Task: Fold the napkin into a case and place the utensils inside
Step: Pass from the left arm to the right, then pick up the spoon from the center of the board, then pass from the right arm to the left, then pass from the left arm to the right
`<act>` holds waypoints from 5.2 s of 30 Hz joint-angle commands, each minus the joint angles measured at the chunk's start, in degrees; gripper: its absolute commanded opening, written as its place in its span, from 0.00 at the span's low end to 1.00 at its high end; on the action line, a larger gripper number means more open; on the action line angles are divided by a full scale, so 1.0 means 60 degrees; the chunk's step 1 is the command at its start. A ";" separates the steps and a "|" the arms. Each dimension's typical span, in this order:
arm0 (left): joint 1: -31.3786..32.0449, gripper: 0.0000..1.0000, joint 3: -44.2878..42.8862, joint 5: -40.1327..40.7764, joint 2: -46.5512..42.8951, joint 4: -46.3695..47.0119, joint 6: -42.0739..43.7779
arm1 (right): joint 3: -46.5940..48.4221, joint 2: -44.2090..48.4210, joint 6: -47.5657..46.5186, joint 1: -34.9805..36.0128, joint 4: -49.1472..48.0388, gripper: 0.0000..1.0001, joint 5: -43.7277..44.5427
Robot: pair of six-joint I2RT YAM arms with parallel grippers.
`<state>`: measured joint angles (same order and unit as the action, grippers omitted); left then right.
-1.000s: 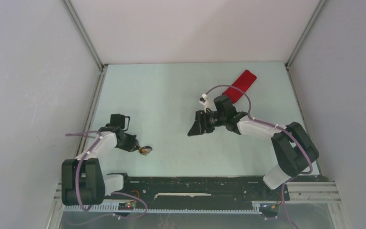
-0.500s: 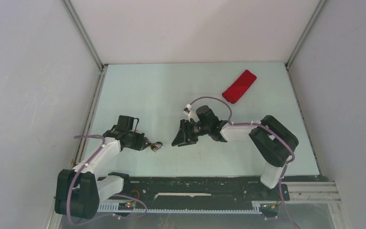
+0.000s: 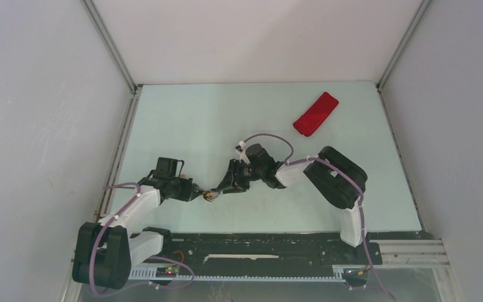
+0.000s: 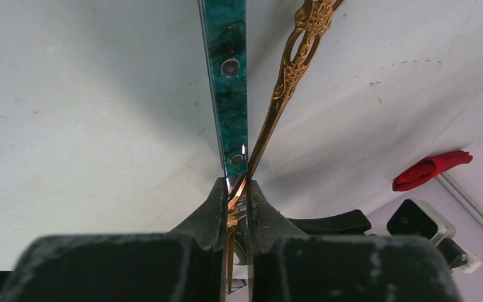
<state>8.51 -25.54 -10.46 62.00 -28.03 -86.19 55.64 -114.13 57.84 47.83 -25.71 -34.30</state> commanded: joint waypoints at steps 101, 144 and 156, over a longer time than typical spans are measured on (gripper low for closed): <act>0.3792 0.00 -0.1464 -0.4439 -0.1528 0.2993 0.6831 | -0.2383 0.6520 -0.2300 -0.3153 0.0810 0.66 -0.1175; 0.3796 0.00 -0.0516 -0.4395 -0.1231 0.6327 0.4609 | -0.4149 0.4940 0.0702 -0.2373 -0.4832 0.25 0.0557; 0.3795 0.00 -0.0576 -0.4420 -0.1090 0.6411 0.4595 | -0.4628 0.5241 0.0887 -0.2367 -0.5114 0.31 0.0747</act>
<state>31.11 -28.58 -36.27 55.51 6.61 -58.11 28.12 -84.40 62.92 33.74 -52.80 -30.48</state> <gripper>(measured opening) 0.025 0.321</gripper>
